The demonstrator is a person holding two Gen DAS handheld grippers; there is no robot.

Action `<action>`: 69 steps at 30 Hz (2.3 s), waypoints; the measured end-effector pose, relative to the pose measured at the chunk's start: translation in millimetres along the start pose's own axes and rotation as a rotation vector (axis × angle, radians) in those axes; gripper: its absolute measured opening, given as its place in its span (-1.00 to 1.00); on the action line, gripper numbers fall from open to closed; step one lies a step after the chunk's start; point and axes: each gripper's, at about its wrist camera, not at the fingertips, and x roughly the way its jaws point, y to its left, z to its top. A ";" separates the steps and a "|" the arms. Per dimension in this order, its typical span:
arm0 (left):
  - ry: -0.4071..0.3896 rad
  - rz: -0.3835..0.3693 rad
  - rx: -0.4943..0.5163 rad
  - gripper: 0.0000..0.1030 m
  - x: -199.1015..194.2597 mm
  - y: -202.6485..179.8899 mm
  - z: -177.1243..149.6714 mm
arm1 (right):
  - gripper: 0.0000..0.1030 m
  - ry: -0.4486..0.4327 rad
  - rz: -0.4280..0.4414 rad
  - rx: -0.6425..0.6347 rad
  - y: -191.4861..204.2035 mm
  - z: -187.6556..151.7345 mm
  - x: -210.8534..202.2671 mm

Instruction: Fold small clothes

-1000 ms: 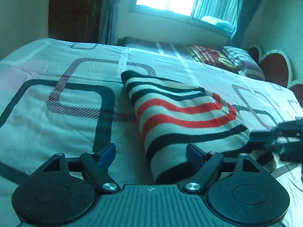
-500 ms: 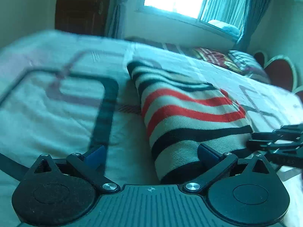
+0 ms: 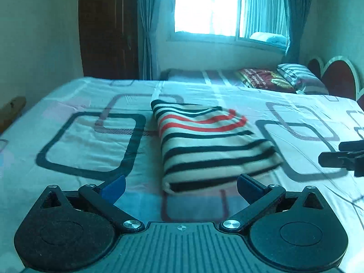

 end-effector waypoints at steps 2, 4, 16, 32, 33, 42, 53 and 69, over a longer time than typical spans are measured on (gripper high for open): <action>-0.010 0.012 -0.003 1.00 -22.2 -11.2 -6.2 | 0.99 0.006 -0.019 -0.019 7.2 -6.2 -19.4; -0.020 -0.002 -0.029 1.00 -44.3 -19.5 -10.5 | 0.99 -0.006 -0.055 -0.038 13.5 -13.8 -40.8; -0.089 0.000 -0.042 1.00 -159.6 -56.2 -38.9 | 0.99 -0.074 -0.057 -0.070 33.7 -47.4 -138.7; -0.147 0.013 -0.040 1.00 -214.6 -65.1 -47.7 | 0.99 -0.131 -0.043 -0.070 42.0 -52.4 -182.6; -0.150 0.012 -0.039 1.00 -215.9 -65.5 -47.0 | 0.99 -0.134 -0.041 -0.070 41.6 -51.9 -183.8; -0.165 0.013 -0.022 1.00 -223.9 -70.5 -43.1 | 0.99 -0.151 -0.044 -0.072 41.9 -50.2 -190.1; -0.174 0.002 -0.020 1.00 -228.5 -79.7 -38.7 | 0.99 -0.161 -0.045 -0.068 37.2 -49.5 -196.7; -0.184 -0.006 -0.005 1.00 -230.4 -81.2 -33.6 | 0.99 -0.172 -0.044 -0.065 39.4 -47.6 -200.5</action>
